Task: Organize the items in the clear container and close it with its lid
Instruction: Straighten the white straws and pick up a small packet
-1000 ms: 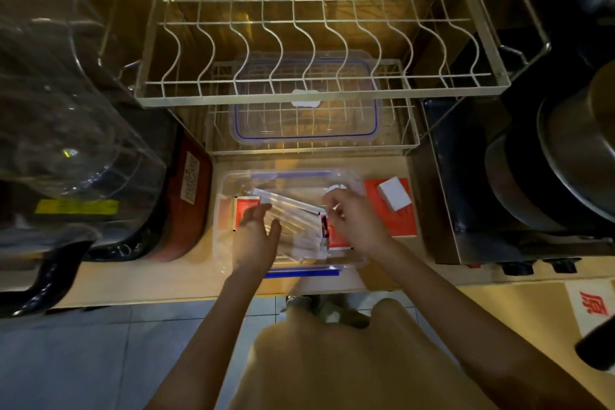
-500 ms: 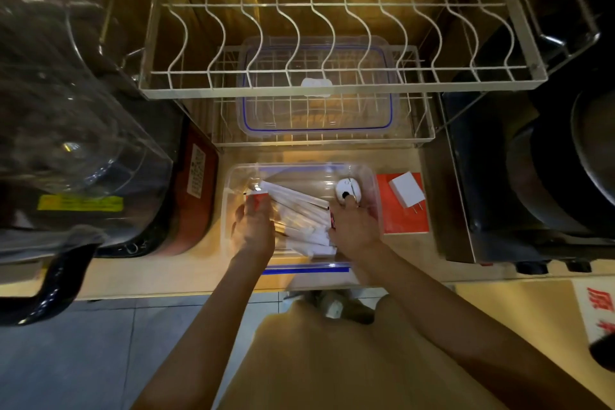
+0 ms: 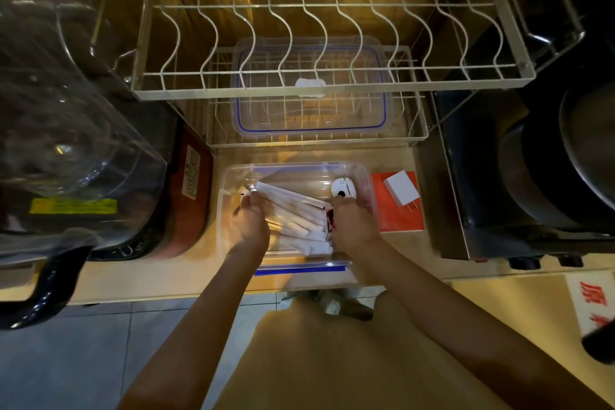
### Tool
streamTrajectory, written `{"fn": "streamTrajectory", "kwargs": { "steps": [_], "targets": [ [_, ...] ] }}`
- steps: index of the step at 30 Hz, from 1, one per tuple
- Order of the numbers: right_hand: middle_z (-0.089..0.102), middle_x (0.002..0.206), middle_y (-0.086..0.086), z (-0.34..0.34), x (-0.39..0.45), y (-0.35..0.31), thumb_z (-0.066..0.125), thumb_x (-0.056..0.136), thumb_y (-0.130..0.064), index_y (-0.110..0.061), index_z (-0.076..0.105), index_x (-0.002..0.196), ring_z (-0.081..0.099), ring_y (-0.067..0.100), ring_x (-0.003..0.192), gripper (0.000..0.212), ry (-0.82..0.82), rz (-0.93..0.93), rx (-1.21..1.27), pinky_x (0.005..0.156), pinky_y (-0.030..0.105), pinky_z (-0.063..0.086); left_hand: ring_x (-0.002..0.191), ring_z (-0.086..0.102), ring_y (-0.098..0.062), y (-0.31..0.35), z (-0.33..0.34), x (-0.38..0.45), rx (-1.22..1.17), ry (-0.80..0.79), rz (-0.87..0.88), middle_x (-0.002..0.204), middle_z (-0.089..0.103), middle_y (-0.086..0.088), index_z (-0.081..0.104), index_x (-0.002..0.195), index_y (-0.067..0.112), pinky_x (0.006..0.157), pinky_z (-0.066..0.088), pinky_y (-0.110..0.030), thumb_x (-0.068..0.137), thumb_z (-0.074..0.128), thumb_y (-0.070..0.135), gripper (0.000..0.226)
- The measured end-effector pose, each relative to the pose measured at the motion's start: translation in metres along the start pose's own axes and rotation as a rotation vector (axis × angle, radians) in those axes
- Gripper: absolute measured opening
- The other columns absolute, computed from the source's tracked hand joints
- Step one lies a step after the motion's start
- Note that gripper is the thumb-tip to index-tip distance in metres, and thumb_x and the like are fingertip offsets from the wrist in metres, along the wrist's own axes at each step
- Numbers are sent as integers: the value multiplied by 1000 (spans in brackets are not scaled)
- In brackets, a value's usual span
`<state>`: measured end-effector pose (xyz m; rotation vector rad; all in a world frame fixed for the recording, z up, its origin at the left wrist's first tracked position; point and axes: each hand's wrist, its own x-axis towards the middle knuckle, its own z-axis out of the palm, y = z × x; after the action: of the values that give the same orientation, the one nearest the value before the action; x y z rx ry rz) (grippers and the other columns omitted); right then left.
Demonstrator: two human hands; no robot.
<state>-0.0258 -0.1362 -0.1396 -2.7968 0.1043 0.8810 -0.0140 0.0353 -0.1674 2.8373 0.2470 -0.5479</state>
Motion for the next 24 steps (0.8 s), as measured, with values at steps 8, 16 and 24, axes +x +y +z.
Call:
{"fn": "streamTrajectory", "kwargs": {
  "steps": [8,16,24],
  "targets": [
    [63,116,15,-9,-10,1,50,90,-1,-4,45,126,65,29,101,37,106,4,-25,77,34,53,83,66,-39,4,-19,-19,-123,211,100,101,68,-24,39,135,10,71,52,-43,87,36,-8,52],
    [67,108,10,-30,-26,14,51,90,-7,-13,50,123,66,27,97,33,323,70,258,78,37,55,76,65,-22,54,-13,-33,-781,-170,29,96,74,-17,70,100,6,72,53,-29,85,62,14,19],
    [59,84,2,-32,-30,30,58,83,3,-9,55,110,57,16,79,30,375,198,936,67,19,47,71,63,-24,60,-1,-28,-1123,-295,-308,88,66,-15,61,100,0,65,53,-31,83,61,0,17]
  ]
}}
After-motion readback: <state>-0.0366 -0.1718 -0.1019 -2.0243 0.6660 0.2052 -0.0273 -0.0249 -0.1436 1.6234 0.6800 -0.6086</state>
